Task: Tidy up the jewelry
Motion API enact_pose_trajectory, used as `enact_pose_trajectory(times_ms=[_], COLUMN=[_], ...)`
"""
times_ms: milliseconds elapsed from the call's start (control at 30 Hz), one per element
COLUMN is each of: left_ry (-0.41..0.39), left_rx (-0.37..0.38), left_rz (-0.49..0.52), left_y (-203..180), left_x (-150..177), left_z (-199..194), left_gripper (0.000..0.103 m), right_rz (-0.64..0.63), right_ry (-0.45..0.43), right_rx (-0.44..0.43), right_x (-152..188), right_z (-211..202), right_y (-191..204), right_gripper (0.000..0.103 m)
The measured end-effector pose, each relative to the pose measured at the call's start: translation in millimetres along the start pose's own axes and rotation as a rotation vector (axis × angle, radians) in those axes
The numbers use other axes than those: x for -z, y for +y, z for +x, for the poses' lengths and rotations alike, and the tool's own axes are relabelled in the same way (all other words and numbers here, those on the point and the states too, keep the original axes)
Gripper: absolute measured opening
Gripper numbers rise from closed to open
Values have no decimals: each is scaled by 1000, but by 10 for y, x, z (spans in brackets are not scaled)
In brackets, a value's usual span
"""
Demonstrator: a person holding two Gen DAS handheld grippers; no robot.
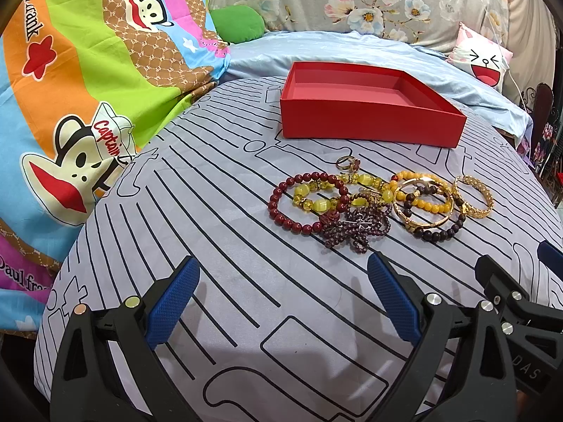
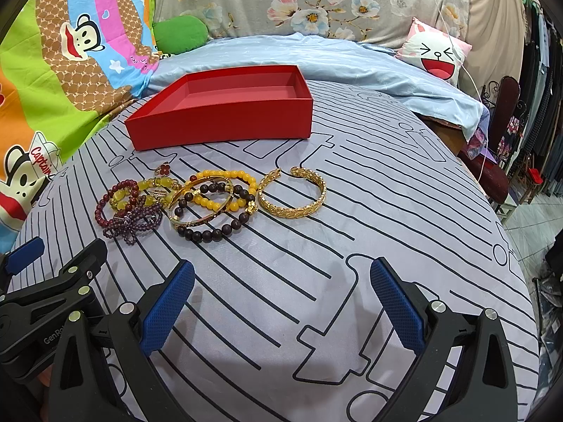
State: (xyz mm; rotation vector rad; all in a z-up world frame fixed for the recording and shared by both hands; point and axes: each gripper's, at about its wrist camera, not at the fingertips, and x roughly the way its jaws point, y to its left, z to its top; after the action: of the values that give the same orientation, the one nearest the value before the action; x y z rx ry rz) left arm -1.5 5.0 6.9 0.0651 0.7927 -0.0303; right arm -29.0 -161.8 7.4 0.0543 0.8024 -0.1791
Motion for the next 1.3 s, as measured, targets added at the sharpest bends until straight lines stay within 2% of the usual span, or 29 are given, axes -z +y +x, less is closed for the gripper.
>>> enact_pose_trajectory(times_ms=[867,1033,1300], left_ry=[-5,-25,9], left_rx=[3,38,11], left_rz=[-3,-46,-60], left_y=[12,120,343], left_x=[-23,-23,-76], left_z=[-19,-69,27], left_gripper=[92,92,92], right_rz=[2,3,2], right_ry=[1,3,27], right_rx=[-1,2,1], right_x=[6,25,14], right_z=[-1,-5,11], right_y=[3,-56,-127], right_gripper=[96,96,96])
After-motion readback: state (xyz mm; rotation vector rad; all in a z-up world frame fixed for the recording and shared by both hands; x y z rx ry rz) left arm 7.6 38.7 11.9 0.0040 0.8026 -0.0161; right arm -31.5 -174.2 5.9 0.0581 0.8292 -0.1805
